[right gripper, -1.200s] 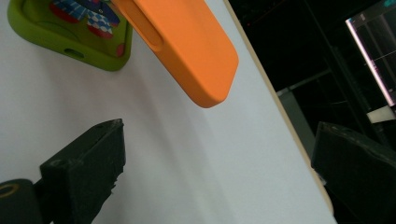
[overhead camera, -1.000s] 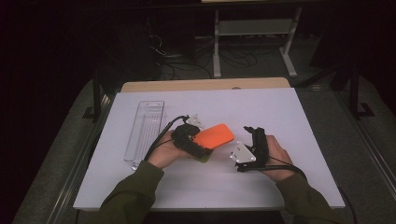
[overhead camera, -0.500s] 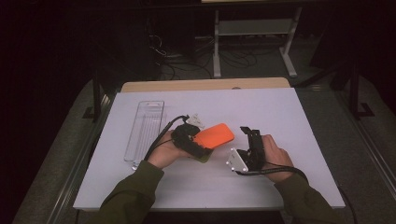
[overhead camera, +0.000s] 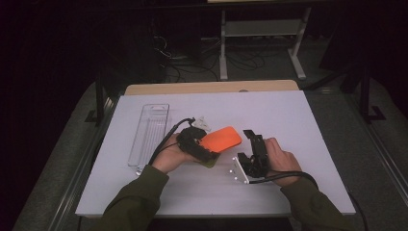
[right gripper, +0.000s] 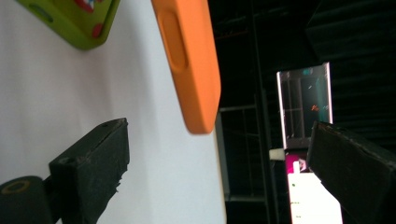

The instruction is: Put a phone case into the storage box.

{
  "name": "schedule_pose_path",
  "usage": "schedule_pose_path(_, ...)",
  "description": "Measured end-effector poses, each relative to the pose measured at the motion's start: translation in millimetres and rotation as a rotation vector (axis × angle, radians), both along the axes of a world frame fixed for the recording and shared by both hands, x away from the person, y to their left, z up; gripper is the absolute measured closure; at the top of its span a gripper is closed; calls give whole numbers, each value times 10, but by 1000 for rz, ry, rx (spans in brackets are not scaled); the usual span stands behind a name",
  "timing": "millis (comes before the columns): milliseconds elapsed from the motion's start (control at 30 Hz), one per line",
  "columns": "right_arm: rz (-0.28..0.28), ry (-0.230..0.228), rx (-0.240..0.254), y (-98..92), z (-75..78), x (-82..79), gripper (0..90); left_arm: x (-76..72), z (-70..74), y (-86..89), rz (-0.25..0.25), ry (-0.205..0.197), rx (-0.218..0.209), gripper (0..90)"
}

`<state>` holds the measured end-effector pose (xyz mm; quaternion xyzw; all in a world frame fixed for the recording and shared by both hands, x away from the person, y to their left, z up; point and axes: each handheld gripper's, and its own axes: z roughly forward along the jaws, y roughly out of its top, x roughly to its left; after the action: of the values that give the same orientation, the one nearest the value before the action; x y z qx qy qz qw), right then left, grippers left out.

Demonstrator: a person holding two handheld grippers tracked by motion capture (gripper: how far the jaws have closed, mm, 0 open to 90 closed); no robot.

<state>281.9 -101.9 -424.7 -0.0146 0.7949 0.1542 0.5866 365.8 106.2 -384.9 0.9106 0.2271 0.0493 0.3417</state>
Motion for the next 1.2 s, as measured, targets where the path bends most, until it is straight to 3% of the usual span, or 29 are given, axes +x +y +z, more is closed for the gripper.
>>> schedule_pose_path(67, 15, -44, -10, 32, 20, -3, 66, 2, 5, 0, -2, 3, 2, 156)
schedule_pose_path(100, 23, -48, -21, 45, 30, -2, 75, -12, -3, -16, 19, 7, -24, 156)
schedule_pose_path(267, 43, -60, -16, 99, 51, 5, 124, -7, 29, 0, -4, -4, 0, 156)
schedule_pose_path(567, 90, -110, -27, 197, 54, 45, 226, -6, 57, 8, -7, -10, -6, 156)
schedule_pose_path(733, 111, -105, -43, 238, 41, 62, 304, -16, 63, -2, 5, -5, -19, 156)
schedule_pose_path(933, 144, -76, -59, 296, 14, 75, 400, -11, 65, 2, -7, -11, -6, 156)
schedule_pose_path(967, 144, -75, -63, 302, 1, 70, 413, -24, 56, -13, 10, -5, -28, 156)
schedule_pose_path(1200, 138, -102, -59, 313, -37, 56, 467, -28, 56, -15, 8, -5, -26, 156)
